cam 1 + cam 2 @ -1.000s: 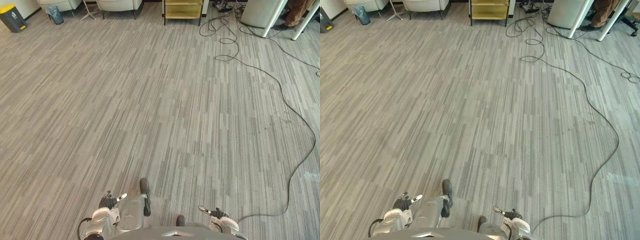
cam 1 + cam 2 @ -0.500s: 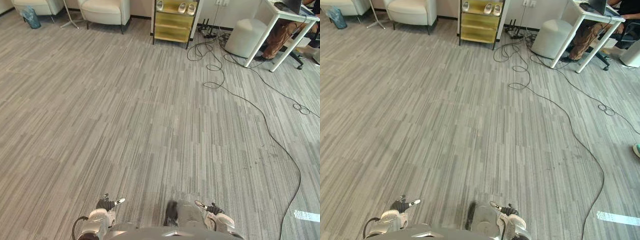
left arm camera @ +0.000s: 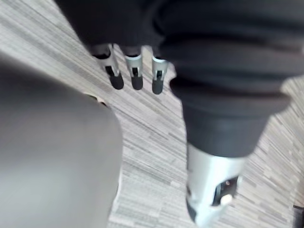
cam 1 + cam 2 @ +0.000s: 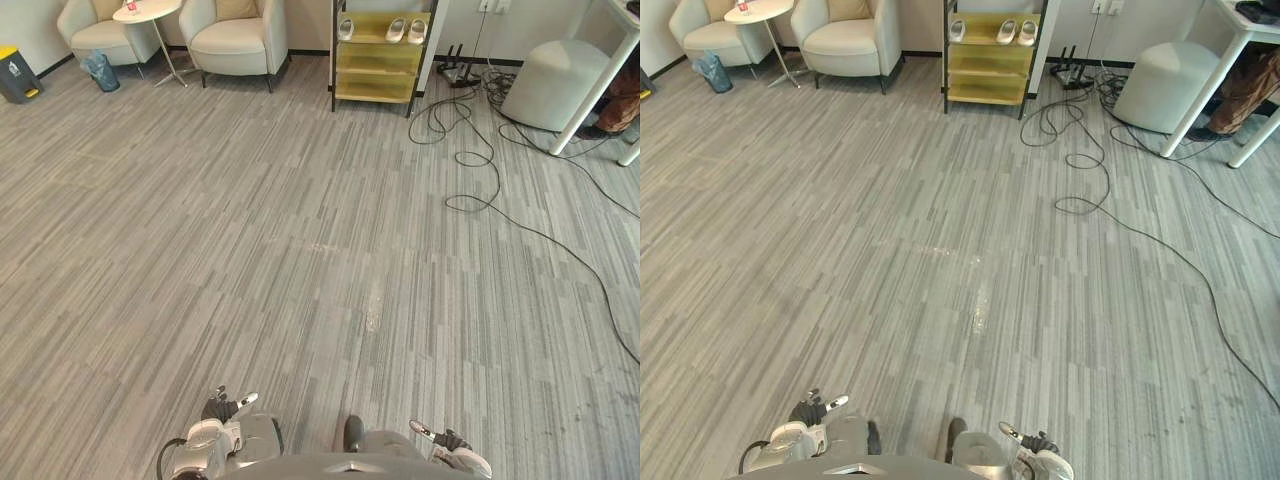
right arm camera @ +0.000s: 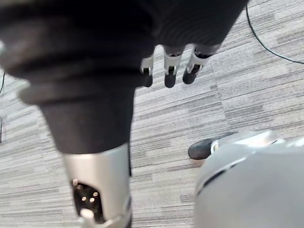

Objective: Pick up cushions and gather them together orderly.

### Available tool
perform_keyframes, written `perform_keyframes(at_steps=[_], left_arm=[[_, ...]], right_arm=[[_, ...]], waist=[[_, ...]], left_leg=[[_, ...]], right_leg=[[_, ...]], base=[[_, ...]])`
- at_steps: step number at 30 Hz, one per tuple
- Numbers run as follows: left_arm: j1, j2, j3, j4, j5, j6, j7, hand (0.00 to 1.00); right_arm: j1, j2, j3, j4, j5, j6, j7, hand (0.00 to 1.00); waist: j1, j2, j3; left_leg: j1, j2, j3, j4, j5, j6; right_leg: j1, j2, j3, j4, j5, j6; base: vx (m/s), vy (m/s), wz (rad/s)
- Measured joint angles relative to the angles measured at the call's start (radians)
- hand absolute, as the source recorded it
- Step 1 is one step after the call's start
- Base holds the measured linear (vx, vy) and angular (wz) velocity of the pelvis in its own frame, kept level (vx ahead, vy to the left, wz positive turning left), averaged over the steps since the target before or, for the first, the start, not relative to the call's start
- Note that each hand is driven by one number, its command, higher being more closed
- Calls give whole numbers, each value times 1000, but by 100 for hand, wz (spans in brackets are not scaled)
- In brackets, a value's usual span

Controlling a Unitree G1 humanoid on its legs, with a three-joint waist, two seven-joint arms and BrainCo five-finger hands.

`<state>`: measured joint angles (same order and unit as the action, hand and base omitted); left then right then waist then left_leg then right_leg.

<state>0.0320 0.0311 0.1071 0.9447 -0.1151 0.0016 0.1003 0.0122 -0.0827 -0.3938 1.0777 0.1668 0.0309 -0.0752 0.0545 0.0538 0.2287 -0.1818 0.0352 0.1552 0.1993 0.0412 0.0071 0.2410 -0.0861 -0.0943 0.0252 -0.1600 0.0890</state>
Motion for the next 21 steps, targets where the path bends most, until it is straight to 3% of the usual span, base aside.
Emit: perform_keyframes(at_steps=[1, 3, 4, 5, 6, 8, 10, 13, 14, 15, 16, 17, 18, 20, 21], left_arm=[[-8, 13, 0, 2, -1, 0, 0, 0], [-12, 14, -1, 12, -1, 0, 0, 0], [-14, 17, -5, 19, 0, 0, 0, 0], [-13, 30, -32, 30, 0, 4, 0, 0], [-14, 46, -52, 34, 0, 10, 1, 0], [-14, 69, -81, 55, 0, 20, 1, 0], [-7, 73, -93, 59, 0, 23, 2, 0], [-9, 70, -105, 59, 0, 23, 2, 0], [-10, 63, -106, 58, 0, 24, 2, 0], [2, 63, -106, 58, 1, 23, 2, 0], [2, 67, -105, 57, 1, 22, 1, 0], [2, 71, -96, 59, 1, 21, 0, 0], [11, 65, -77, 59, 1, 21, 1, 0], [25, 33, -62, 72, 2, 19, 0, 0], [27, 24, -58, 78, 2, 19, -1, 0]], right_arm=[[5, 20, 3, 0, -3, 0, 1, 0], [5, 24, 9, -1, -9, -1, 2, 0], [4, 25, 13, -2, -9, -3, 3, 0], [2, 23, 32, -9, -10, -7, 5, 0], [-4, 23, 38, -12, -11, -8, 7, 0], [-15, 24, 46, -9, -14, -6, 8, 0], [-21, 22, 53, -8, -16, -6, 8, 0], [-36, 21, 56, -10, -15, -7, 10, 0], [-46, 16, 57, -10, -15, -7, 11, 0], [-48, 15, 61, -10, -16, -6, 10, 0], [-45, 17, 60, -8, -16, -6, 10, 0], [-39, 20, 53, -4, -14, -6, 10, 0], [-32, 10, 49, -5, -15, -6, 11, 0], [-28, -14, 36, -6, -16, -6, 11, 0], [-26, -18, 26, -5, -16, -6, 10, 0]], waist=[[4, -33, -10], [16, -37, -19], [27, -40, -23], [14, -50, -28], [2, -58, -27], [-9, -64, -25], [-16, -59, -21], [-25, -53, -18], [-31, -41, -12], [-35, -39, -11], [-32, -48, -13], [-33, -69, -10], [-41, -67, -18], [-48, -1, -43], [-49, 10, -48]], left_leg=[[-23, -23, 2, 107, -97, 20], [-8, -25, 21, 150, -160, 27], [30, -25, 49, 146, -185, 43], [67, -33, 65, 146, -211, 46], [99, -41, 64, 142, -227, 48], [198, -60, 69, 89, -242, 51], [307, -57, 70, 14, -241, 50], [358, -40, 67, -24, -256, 25], [377, -24, 65, -42, -261, 17], [392, -16, 57, -57, -270, 1], [399, -23, 50, -66, -276, -9], [429, -42, 30, -74, -299, -28], [465, -33, 9, -80, -322, -46], [473, 30, -3, -59, -355, -80], [462, 45, -13, -27, -361, -89]], right_leg=[[-1, -31, 2, 58, -24, 5], [-58, -43, 30, 223, -51, 15], [-153, -59, 68, 445, -53, 31], [-243, -74, 82, 675, -33, 76], [-290, -85, 74, 801, -25, 90], [-352, -126, -11, 957, -50, 56], [-366, -134, -123, 927, -104, 12], [-437, -91, -219, 662, -124, -28], [-455, -49, -216, 489, -82, -39], [-450, -12, -189, 261, 23, -26], [-450, -9, -166, 185, 75, -24], [-451, -17, -120, 143, 188, -25], [-444, -5, -105, 183, 261, -68], [-449, 37, -127, 240, 185, -85], [-447, 47, -139, 239, 171, -89]], base=[[480, 165, 18], [491, 181, -23], [498, 197, -45], [413, 152, -33], [339, 99, -9], [425, 58, -7], [415, 17, -8], [307, -42, 6], [373, -117, 15], [301, -116, 18], [353, -200, 33], [320, -257, 36], [329, -292, 37], [306, -234, 18], [389, -304, 13]])
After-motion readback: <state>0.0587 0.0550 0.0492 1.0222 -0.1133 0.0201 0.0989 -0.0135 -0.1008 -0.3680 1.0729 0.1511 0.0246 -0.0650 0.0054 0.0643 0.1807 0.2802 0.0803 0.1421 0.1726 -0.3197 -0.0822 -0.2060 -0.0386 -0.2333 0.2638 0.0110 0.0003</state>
